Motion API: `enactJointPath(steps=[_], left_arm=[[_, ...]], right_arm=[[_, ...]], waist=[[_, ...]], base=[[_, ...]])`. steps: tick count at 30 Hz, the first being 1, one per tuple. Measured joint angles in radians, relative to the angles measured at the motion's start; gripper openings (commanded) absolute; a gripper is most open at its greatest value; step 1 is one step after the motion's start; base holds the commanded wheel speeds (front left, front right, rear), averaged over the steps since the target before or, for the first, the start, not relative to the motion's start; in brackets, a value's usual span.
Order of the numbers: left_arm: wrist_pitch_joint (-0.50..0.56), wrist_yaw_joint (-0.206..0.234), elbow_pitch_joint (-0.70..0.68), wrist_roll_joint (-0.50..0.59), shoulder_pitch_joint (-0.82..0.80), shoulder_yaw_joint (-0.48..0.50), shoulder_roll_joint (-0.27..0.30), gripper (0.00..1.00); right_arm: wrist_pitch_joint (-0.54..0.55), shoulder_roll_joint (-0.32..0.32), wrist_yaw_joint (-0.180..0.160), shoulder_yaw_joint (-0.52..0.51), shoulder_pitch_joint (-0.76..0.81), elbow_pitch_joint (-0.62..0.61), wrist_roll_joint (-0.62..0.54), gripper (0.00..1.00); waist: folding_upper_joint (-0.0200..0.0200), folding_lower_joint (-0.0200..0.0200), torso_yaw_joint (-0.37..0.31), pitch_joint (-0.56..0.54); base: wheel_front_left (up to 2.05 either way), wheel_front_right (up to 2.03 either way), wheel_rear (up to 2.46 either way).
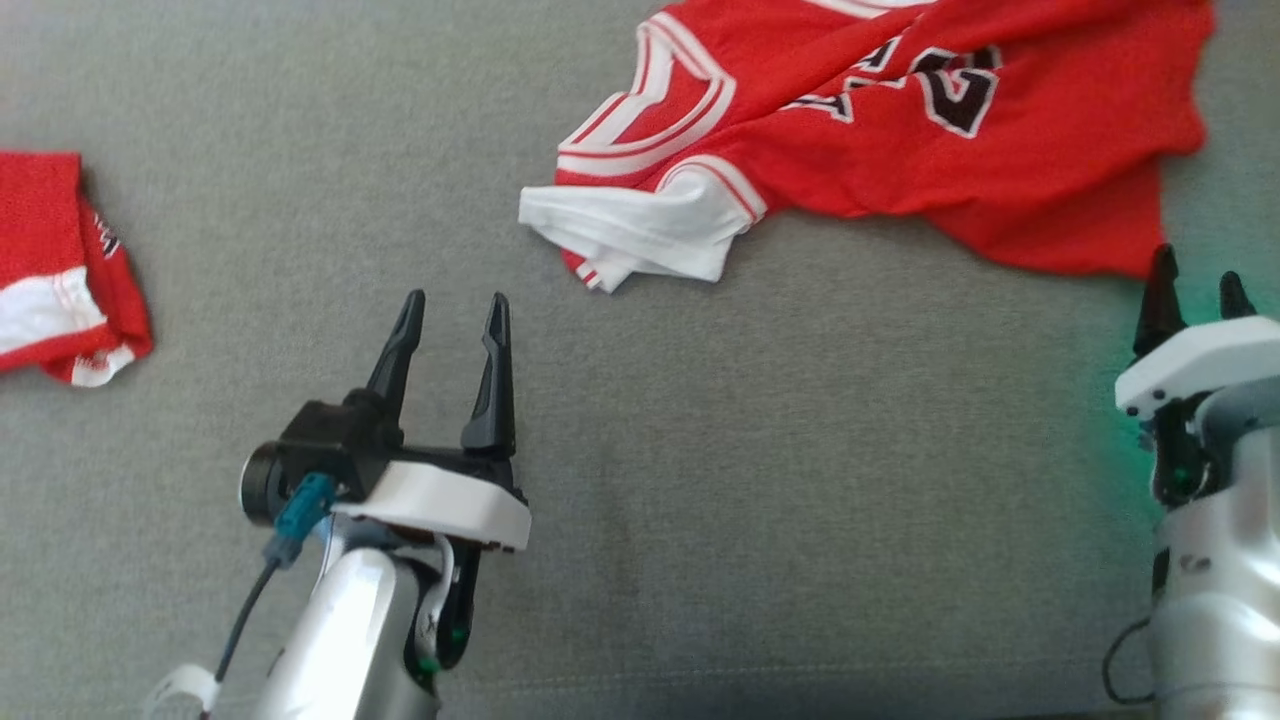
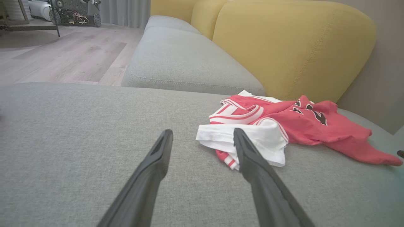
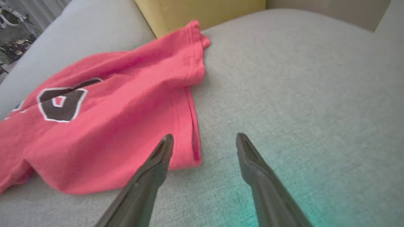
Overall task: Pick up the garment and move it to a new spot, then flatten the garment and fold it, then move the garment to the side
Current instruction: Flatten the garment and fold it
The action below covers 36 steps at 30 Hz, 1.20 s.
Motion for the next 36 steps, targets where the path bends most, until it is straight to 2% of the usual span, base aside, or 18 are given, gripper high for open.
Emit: enactJointPath(steps=[7,8,9,18,26,36], left_arm=[[0.000,0.000,-0.002,0.000,-0.020,0.000,0.000,1.00],[0.000,0.000,-0.002,0.000,-0.024,0.000,0.000,1.00],[0.000,0.000,-0.002,0.000,-0.026,0.000,0.000,1.00],[0.000,0.001,-0.001,0.000,-0.026,0.014,0.000,1.00],[0.000,0.010,-0.002,-0.011,-0.019,0.014,0.000,1.00],[0.000,0.005,0.005,-0.009,0.007,0.019,0.000,1.00]], right_arm=[[0.048,0.000,0.000,-0.030,-0.077,0.095,-0.021,1.00],[0.054,-0.004,0.000,-0.023,-0.084,0.104,-0.024,0.37],[0.054,-0.010,0.000,-0.008,-0.087,0.106,-0.034,0.00],[0.024,-0.035,0.000,0.077,-0.086,0.084,-0.017,0.00],[0.063,-0.061,0.000,0.114,0.013,-0.081,0.054,0.00],[0.128,-0.059,0.000,0.076,0.192,-0.244,0.074,0.00]], waist=[[0.0000,0.0000,0.026,0.034],[0.0000,0.0000,0.027,0.036],[0.0000,0.0000,0.027,0.036],[0.0000,0.0000,-0.005,0.011],[0.0000,0.0000,-0.054,-0.046],[0.0000,0.0000,-0.109,-0.093]], base=[[0.00,0.00,0.00],[0.00,0.00,0.00],[0.00,0.00,0.00],[0.00,0.00,0.00],[0.00,0.00,0.00],[0.00,0.00,0.00]])
